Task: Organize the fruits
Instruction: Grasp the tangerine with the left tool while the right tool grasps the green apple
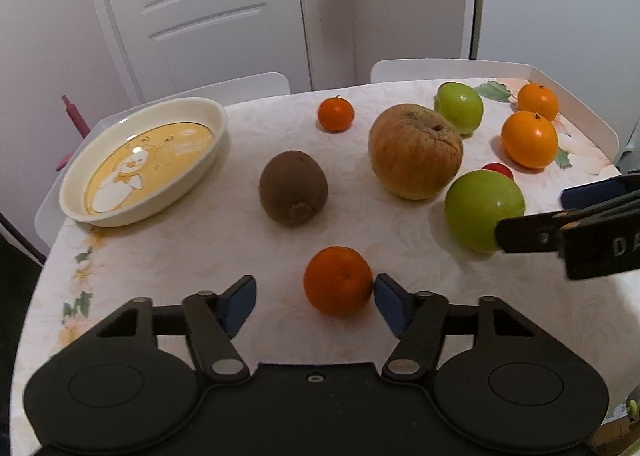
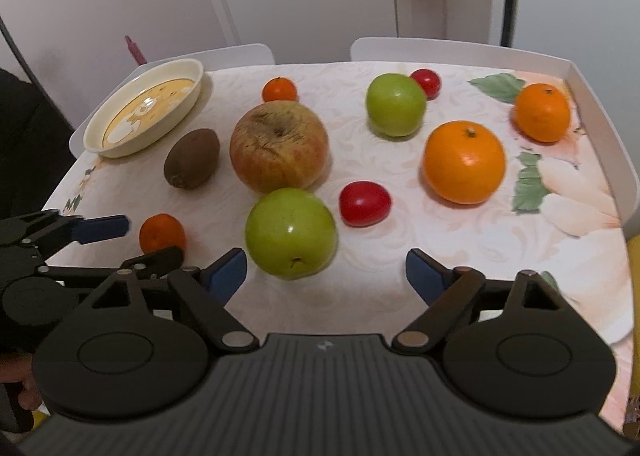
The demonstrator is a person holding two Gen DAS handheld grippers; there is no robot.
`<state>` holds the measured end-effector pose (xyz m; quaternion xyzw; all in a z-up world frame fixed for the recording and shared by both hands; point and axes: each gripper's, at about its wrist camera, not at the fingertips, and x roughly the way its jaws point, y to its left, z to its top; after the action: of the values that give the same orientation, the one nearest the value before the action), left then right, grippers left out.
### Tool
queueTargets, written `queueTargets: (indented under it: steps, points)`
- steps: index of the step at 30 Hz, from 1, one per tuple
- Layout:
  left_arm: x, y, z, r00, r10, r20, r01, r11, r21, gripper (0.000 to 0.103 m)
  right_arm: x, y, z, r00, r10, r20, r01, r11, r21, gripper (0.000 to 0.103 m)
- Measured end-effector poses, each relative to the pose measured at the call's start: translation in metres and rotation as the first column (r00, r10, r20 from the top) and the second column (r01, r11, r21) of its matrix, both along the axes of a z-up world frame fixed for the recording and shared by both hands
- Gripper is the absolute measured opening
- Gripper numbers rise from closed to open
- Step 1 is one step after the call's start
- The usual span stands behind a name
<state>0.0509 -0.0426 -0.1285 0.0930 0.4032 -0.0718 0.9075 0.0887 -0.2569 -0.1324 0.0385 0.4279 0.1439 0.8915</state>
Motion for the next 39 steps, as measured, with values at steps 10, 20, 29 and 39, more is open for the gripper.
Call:
queueTargets:
  steps: [10, 20, 29, 39]
  points:
    - [0.001, -0.012, -0.005, 0.999, -0.034, 0.002, 0.034, 0.999, 0.016, 0.043, 0.009, 0.008, -0.008, 0.999, 0.036, -0.001, -0.036, 0.999, 0.026, 0.092]
    - [-0.004, -0.009, -0.005, 1.000, -0.006, 0.006, 0.006, 1.000, 0.016, 0.042, 0.016, 0.015, -0.010, 0.998, 0.070, 0.003, -0.070, 0.997, 0.041, 0.081]
    - [-0.010, 0.000, -0.002, 0.999, 0.033, 0.010, -0.033, 0.999, 0.011, 0.042, 0.021, 0.018, -0.008, 0.997, 0.082, 0.010, -0.082, 0.996, 0.030, 0.071]
    - [-0.021, 0.007, 0.023, 0.994, 0.097, 0.044, -0.097, 0.995, -0.006, 0.042, 0.013, 0.027, 0.020, 0.990, 0.131, 0.045, -0.132, 0.991, 0.033, 0.071]
